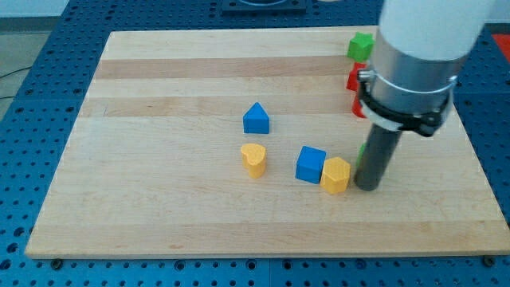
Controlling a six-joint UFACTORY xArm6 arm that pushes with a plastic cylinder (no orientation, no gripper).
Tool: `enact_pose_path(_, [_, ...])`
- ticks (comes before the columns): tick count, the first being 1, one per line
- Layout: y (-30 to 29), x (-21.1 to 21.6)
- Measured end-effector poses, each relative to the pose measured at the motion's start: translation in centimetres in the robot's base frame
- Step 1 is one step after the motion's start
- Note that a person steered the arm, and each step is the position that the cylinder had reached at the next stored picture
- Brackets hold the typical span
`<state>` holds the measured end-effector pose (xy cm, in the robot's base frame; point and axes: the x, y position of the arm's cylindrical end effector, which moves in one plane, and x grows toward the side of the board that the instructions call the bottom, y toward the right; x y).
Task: Push the green circle slightly to the bottom of the red circle
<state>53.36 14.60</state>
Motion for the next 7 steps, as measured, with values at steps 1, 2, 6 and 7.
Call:
enact_pose_path(1, [3.4,-0.1])
enact_pose_path(2, [3.5,-2.3])
enact_pose_path(6, [0.6,-1.8])
enact_pose_path(7, [1.4,-3.8])
